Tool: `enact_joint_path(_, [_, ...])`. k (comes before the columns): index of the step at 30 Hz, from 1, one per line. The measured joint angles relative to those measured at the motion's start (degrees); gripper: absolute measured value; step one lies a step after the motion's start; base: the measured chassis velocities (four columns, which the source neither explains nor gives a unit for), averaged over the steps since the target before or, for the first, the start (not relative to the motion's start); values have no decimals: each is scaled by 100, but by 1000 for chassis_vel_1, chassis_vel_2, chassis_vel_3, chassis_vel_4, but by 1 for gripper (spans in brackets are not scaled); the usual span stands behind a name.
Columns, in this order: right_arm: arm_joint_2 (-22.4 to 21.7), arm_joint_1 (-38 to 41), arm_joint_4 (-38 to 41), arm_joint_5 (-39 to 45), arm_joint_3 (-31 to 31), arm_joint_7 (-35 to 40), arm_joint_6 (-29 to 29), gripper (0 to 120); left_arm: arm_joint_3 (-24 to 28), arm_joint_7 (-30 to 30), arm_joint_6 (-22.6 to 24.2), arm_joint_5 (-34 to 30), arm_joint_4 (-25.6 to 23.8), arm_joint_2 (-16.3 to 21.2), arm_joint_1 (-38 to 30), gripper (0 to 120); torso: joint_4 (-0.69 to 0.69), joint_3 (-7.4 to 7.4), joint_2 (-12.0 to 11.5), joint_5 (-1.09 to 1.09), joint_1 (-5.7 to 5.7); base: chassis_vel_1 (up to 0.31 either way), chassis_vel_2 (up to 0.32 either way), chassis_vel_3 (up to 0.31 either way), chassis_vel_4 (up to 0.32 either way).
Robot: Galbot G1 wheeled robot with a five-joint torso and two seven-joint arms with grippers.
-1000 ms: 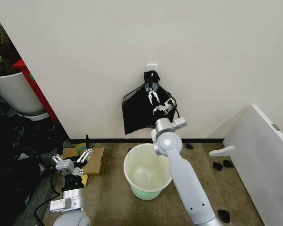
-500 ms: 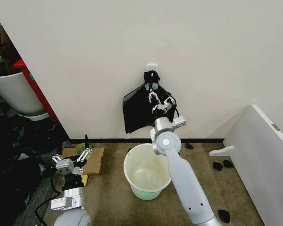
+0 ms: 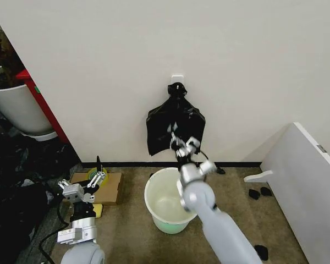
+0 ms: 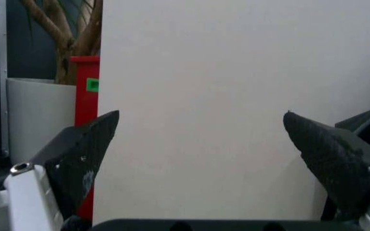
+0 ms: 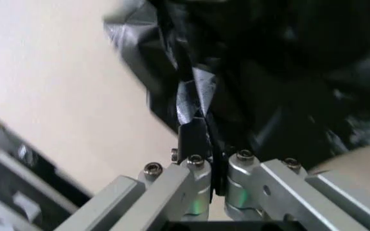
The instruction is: Place the garbage bag over the trash bin.
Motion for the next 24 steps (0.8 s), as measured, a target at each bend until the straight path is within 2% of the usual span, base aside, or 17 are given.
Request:
enact_joint_path(1, [0,0,0,0,0,0,0,0,0,0,0,0,0,0,0,100,0,0,0,0,0,0,0,0,0])
enact_joint_path(3, [-292,-480,131,-462,-147,-90,114,0,37,-2,3,1,11,2,-10,100,0,0,0,1,0,0,0,0,0])
enact_joint_path(6, [-409,-788,152,-862,-209,-204,215,0,67,-2,5,4,17,-1,-27,100,0,0,0,-1,0,0,0,0,0])
enact_joint_path(9, [-516,-1161,-45,-1652,-250,-604,628,0,85,-2,10,5,19,-7,-53,100,0,0,0,0,0,0,0,0,0])
enact_joint_path(10, [-516,-1161,-45,-1652,-250,-604,628,0,85,-2,10,5,19,-7,-53,100,0,0,0,0,0,0,0,0,0])
enact_joint_path(14, [-609,-1427,-367,-2365,-107,-1426,1254,0,87,-4,10,6,12,-35,-56,100,1,0,1,-1,0,0,0,0,0])
enact_joint_path(15, [-609,-1427,-367,-2365,-107,-1426,1254,0,87,-4,10,6,12,-35,-56,100,1,0,1,-1,0,0,0,0,0])
enact_joint_path(19, [-610,-1487,-732,-2805,179,-2230,1775,0,79,-8,6,7,-50,-54,-14,100,1,1,1,0,0,0,0,0,0])
enact_joint_path(23, [-585,-1493,-933,-3076,324,-2582,2020,0,63,-11,6,7,-76,-55,-4,100,1,1,1,0,0,0,0,0,0])
enact_joint_path(24, [-559,-1485,-1111,-3326,457,-2891,2211,0,49,-16,6,7,-89,-55,-1,100,1,1,1,0,0,0,0,0,0])
